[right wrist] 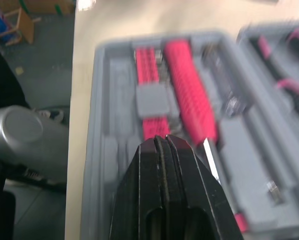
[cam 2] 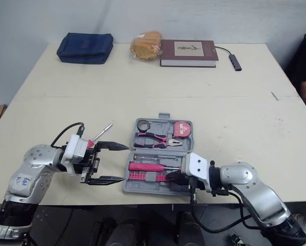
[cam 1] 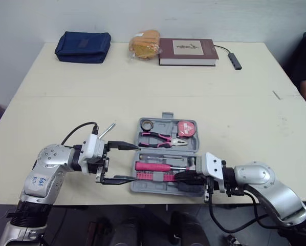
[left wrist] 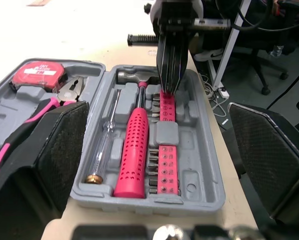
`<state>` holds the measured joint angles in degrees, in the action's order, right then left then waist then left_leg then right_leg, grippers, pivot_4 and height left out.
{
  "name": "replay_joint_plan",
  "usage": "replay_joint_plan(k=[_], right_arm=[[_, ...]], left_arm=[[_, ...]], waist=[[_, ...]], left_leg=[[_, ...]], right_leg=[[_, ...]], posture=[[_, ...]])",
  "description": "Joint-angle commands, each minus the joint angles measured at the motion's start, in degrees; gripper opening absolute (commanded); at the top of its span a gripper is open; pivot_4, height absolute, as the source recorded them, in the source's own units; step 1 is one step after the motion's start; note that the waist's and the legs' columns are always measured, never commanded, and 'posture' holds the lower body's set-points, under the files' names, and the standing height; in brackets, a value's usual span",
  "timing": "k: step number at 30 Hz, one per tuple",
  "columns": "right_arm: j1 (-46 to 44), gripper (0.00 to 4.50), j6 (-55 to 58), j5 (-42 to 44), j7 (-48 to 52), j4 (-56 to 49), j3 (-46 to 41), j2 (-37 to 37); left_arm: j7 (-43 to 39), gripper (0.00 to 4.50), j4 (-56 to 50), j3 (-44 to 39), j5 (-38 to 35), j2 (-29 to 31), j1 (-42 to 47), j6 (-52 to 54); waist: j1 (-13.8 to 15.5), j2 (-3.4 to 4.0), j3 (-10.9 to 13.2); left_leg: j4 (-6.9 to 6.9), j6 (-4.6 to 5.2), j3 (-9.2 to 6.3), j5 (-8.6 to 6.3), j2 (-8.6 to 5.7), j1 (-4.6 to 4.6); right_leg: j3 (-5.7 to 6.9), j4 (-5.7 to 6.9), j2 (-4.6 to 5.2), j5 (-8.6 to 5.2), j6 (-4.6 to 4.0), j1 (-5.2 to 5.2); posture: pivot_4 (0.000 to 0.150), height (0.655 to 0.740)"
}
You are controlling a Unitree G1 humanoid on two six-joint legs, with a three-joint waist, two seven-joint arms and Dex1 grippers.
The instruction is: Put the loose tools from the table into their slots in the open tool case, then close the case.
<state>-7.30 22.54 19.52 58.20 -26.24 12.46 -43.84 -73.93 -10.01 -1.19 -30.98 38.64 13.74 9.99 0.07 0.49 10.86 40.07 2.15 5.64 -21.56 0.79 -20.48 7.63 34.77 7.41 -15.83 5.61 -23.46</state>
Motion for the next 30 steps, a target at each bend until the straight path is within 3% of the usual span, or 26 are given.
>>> replay_joint_plan(k=[1,8,12,16,19,23,26,30], right_arm=[[0.25,0.01,5.1,-0.99,-1.79,-1.29,1.54,-0.48],[-0.2,0.01,9.59,-3.17,-5.37,-4.08,2.33,-1.27],[3.51,0.01,1.62,5.3,-4.51,-7.37,-8.36,2.46],[11.91,0.01,4.28,16.65,-1.98,-6.33,-28.63,0.43],[18.67,0.89,-0.69,13.2,2.59,-2.27,-39.41,-3.74],[24.74,2.81,-12.15,8.23,6.02,4.59,-48.8,-3.64],[26.09,4.36,-17.88,10.22,4.72,14.03,-58.58,-0.17],[28.98,4.44,-30.48,6.37,7.3,28.65,-63.9,0.12]], left_arm=[[0.32,4.5,-1.56,-1.14,-0.58,0.87,-0.47,0.2],[1.47,4.5,-1.27,-3.09,-0.04,2.1,-1.35,-0.43],[3.07,4.5,1.15,-7.31,0.09,3.91,-2.48,-1.33],[5.46,4.5,8.11,-16.1,3.09,5.39,-7.74,-9.13],[7.38,4.5,12.21,-23.12,3.47,5.94,-13.18,-12.14],[11.07,4.5,18.45,-29.89,4.16,6.59,-16.05,-14.81],[15.74,4.5,26.46,-35.47,5.13,6.66,-17.61,-17.48],[20.79,4.5,35.85,-39.17,6.9,7.48,-17.95,-20.93]], waist=[[-0.01,0.0,0.0],[-0.06,-0.04,-0.03],[-0.03,-0.04,-0.02],[0.07,-0.02,-0.01],[0.01,-0.04,-0.02],[0.34,-0.21,-0.04],[0.6,-0.21,-0.04],[0.73,-0.21,-0.04]], left_leg=[[0.0,0.0,-0.01,0.0,0.0,0.0],[0.0,-0.02,-0.06,0.0,0.03,0.06],[-0.01,-0.04,-0.08,0.0,0.04,0.02],[-0.02,-0.01,-0.06,0.0,-0.03,0.0],[-0.04,0.13,0.01,-0.08,-0.05,0.02],[-0.03,0.13,-0.03,-0.11,0.05,0.06],[-0.09,0.03,-0.03,-0.16,0.07,0.14],[-0.16,0.1,0.23,-0.23,0.06,0.27]], right_leg=[[-0.01,0.0,0.01,0.0,0.0,0.01],[-0.05,0.0,0.11,0.0,-0.01,0.06],[-0.07,-0.01,0.11,-0.01,-0.01,0.04],[-0.01,-0.03,0.03,0.0,0.0,0.04],[-0.03,-0.1,0.09,0.02,0.04,0.06],[-0.12,-0.2,0.21,0.02,0.04,0.1],[-0.28,-0.28,0.26,0.01,0.01,0.1],[-0.26,-0.27,0.26,0.0,0.01,0.08]], posture=[[0.15,0.74],[0.15,0.74],[0.15,0.74],[0.15,0.74],[0.15,0.74],[0.15,0.74],[0.15,0.74],[0.15,0.74]])
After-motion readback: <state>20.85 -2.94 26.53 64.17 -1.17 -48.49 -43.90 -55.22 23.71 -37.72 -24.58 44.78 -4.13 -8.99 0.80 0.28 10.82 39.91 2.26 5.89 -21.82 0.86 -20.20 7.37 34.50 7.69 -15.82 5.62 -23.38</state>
